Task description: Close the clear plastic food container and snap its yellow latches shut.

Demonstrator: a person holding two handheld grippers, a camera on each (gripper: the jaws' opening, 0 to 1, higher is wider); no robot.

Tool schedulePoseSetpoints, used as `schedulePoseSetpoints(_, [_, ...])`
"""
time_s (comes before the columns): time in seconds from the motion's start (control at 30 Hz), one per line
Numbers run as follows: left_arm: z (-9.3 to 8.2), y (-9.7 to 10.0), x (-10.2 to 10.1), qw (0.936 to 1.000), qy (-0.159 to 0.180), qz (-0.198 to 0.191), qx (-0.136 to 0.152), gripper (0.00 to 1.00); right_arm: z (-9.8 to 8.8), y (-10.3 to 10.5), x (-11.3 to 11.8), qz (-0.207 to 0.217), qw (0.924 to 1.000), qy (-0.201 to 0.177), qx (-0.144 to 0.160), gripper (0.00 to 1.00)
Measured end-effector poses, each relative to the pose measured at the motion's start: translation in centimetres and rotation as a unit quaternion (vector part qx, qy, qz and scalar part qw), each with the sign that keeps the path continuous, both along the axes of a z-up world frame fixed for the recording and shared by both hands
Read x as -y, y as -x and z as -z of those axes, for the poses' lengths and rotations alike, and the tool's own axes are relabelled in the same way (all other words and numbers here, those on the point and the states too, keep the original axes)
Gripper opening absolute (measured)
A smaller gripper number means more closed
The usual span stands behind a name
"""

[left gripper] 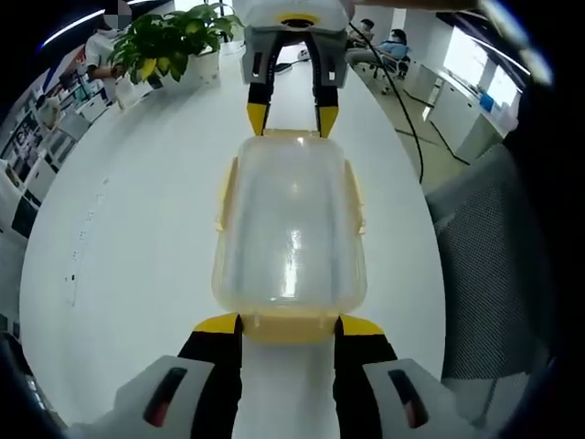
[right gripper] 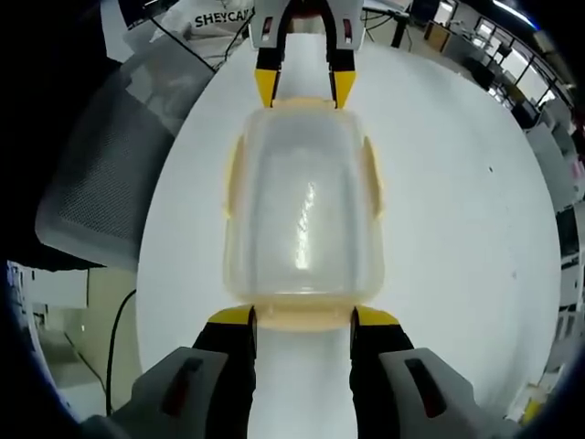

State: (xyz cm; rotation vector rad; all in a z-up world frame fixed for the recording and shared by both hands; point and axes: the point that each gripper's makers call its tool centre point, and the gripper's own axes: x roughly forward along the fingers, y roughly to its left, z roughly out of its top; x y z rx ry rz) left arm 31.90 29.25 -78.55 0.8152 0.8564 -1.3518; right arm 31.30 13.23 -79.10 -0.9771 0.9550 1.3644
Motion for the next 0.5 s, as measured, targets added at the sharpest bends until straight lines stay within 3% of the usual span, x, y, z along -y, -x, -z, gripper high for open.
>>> schedulePoseSetpoints(0.5, [0.3, -0.37, -0.04, 1.0, -0.002, 0.004, 0.004, 0.34, 0.29, -0.27, -0.05, 0.014, 0.9995, -0.025, -0.011, 0.37])
